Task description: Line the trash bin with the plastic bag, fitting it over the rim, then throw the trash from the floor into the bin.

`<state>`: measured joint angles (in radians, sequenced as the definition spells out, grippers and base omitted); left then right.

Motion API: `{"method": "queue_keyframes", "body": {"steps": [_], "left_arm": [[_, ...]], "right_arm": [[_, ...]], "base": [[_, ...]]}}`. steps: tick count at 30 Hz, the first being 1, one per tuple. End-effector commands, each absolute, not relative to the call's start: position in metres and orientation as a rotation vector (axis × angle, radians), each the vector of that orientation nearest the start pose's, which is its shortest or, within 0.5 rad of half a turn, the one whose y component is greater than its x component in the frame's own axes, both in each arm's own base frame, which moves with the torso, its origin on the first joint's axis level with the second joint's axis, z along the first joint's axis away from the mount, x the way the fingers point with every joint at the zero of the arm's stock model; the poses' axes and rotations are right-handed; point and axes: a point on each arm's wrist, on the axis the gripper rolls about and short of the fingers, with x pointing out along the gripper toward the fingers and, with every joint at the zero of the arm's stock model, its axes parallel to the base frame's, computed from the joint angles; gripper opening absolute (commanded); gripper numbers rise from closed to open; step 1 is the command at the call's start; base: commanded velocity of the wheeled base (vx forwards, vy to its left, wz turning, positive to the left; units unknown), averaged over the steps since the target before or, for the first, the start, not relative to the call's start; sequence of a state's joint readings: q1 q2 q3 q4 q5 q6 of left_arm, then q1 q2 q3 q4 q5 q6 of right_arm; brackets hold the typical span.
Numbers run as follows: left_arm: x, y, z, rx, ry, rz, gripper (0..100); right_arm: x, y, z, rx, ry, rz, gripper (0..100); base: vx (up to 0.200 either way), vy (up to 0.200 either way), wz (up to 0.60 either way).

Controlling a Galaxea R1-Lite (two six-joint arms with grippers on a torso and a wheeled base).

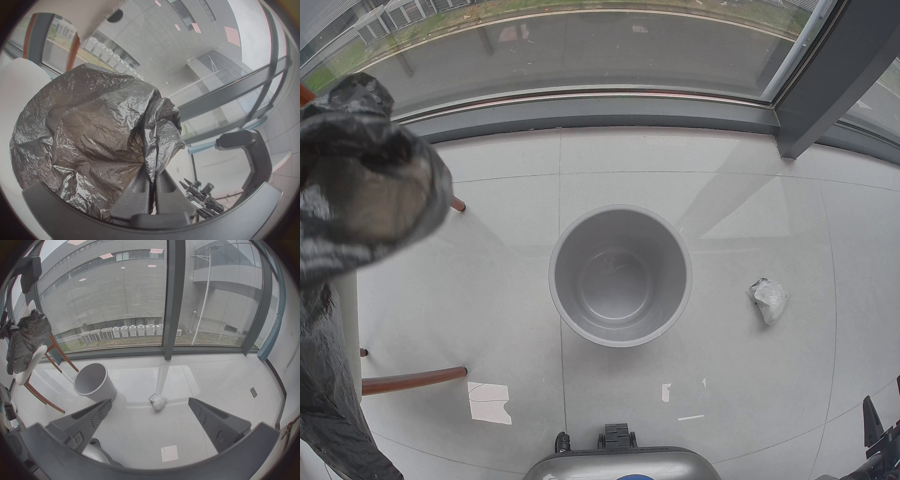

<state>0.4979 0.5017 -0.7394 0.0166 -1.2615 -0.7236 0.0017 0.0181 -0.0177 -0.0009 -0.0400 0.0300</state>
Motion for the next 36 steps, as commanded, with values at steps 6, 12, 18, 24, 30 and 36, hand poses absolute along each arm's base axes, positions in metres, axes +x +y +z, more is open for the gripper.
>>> {"method": "queue_keyframes", "body": {"steps": [6,12,18,24,30,36], "left_arm": [[0.001,-0.025,0.277,-0.520,0.245,-0.933,0],[0.029,-0.010,0.287,-0.493,0.248,-0.971,0],[0.069,0.012,0.294,-0.457,0.209,-0.940,0],[0.122,0.031,0.277,-0.373,0.161,-0.873,0],[0.154,0.010,0.270,-0.314,0.160,-0.915,0],[0.157,-0.017,0.273,-0.321,0.159,-0.930,0]], "right_arm": [[-0.023,-0.001,0.076,0.031,-0.002,-0.037,100],[-0.023,-0.001,0.075,0.031,0.000,-0.032,100],[-0.023,-0.001,0.075,0.031,0.000,-0.031,100],[-0.023,-0.001,0.075,0.031,0.000,-0.029,100],[-0.023,-0.001,0.075,0.031,0.000,-0.029,100],[-0.023,-0.001,0.075,0.031,0.000,-0.029,100]], "base": [[0.000,0.000,0.00],[0.000,0.000,0.00],[0.000,0.000,0.00],[0.000,0.000,0.00],[0.000,0.000,0.00],[0.000,0.000,0.00]]}}
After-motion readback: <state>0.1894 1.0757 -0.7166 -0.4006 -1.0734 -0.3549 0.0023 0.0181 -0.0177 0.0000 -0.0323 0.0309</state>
